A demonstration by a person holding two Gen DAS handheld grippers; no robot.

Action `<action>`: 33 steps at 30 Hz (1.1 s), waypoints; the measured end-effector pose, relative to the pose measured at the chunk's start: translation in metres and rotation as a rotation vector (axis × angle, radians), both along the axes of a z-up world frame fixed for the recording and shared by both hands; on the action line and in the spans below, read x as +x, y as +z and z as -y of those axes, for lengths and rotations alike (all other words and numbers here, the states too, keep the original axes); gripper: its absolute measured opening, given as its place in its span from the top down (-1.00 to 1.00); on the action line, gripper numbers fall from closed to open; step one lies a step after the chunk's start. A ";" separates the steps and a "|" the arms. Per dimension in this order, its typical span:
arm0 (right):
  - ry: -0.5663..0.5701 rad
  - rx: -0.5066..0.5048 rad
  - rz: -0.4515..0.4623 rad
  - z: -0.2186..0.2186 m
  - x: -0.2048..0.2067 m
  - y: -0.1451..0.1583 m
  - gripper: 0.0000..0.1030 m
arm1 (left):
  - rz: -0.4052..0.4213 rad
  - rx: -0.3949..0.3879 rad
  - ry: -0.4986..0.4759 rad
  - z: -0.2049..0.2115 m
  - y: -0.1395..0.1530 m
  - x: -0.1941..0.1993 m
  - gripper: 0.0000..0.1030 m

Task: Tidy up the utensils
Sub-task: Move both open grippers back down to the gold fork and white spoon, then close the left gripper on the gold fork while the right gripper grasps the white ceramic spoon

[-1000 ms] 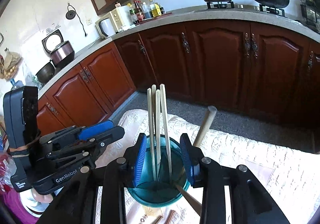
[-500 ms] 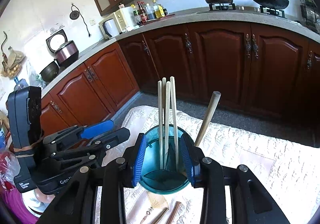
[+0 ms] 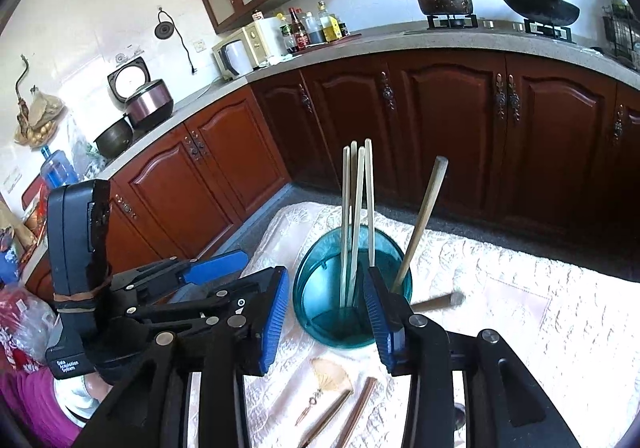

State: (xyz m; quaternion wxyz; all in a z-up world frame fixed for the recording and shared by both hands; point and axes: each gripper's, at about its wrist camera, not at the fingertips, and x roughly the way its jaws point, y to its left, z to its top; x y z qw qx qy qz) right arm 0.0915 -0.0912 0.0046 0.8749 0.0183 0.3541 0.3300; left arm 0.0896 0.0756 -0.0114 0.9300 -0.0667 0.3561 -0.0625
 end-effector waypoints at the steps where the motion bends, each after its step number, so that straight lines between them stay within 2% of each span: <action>1: 0.003 -0.003 -0.003 0.002 -0.004 -0.001 0.28 | -0.005 -0.004 -0.005 0.000 -0.001 -0.002 0.09; 6: 0.006 -0.009 -0.016 0.017 -0.024 -0.007 0.25 | -0.030 -0.028 -0.021 -0.002 -0.009 -0.018 0.09; 11: -0.016 -0.025 -0.068 0.038 -0.041 -0.029 0.25 | -0.091 -0.056 -0.047 -0.003 -0.032 -0.032 0.09; 17: -0.087 -0.040 -0.193 0.073 -0.051 -0.081 0.24 | -0.190 -0.073 -0.061 0.003 -0.072 -0.041 0.09; 25: -0.224 -0.033 -0.357 0.127 -0.062 -0.154 0.24 | -0.270 -0.096 -0.068 0.019 -0.104 -0.046 0.09; 33: -0.328 -0.036 -0.406 0.164 -0.055 -0.187 0.24 | -0.307 -0.099 -0.082 0.026 -0.124 -0.042 0.09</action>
